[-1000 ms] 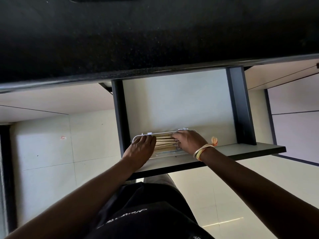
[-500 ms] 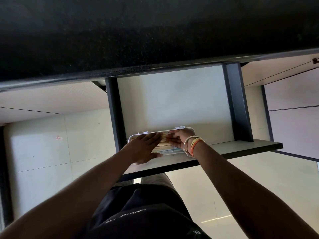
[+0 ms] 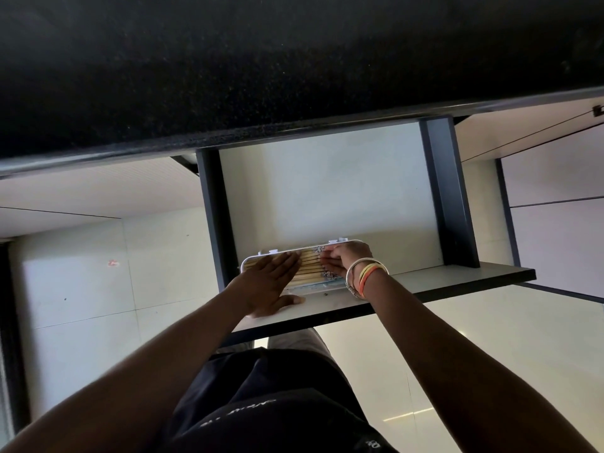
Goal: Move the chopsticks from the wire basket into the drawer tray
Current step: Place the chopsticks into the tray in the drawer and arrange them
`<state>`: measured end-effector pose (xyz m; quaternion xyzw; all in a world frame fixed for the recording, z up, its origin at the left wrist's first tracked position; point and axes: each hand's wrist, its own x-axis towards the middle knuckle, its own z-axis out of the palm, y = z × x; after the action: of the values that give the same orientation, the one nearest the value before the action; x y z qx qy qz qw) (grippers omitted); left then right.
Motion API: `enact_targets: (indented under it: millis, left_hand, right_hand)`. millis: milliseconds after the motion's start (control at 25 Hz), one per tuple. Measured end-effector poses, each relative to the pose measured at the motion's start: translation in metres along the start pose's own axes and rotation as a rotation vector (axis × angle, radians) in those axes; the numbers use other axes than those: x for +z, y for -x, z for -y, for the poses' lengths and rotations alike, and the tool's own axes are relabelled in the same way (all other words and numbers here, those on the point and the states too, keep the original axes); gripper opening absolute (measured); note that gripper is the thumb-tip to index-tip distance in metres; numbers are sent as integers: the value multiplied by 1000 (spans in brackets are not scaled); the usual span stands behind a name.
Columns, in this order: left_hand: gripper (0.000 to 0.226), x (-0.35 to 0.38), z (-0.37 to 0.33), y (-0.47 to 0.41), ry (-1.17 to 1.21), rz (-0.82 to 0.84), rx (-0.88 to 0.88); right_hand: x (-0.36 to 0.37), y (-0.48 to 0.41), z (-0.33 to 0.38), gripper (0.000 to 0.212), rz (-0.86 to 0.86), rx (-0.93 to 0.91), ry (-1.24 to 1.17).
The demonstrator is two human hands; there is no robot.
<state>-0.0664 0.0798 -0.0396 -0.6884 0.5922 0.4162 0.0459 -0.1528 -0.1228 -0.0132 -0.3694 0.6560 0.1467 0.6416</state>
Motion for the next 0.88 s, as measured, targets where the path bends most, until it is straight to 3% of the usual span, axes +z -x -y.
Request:
enact_targets:
  millis: [240,400,560,640,800,880]
  left_hand:
    - [112,-4,1,1,75,79,64]
    - [106,-9,-8,0,194,165,19]
    - [113,-7,-13,0,287,132,19]
    - [118,-4,-14,3,313,94,-82]
    - [86,-3,-26,-4,382,180,-228]
    - [82,-6,-26,-8,406,220,-245]
  right_hand:
    - [-2,9,4,38,-12,28,-143]
    - [1,8,3,34,35,56,-67]
    - [2,8,3,26,49,45,-48]
    - [0,5,1,30,78,33,-18]
    - [5,6,-7,34,168,119,69]
    - [10,8,-7,32,180,137,143]
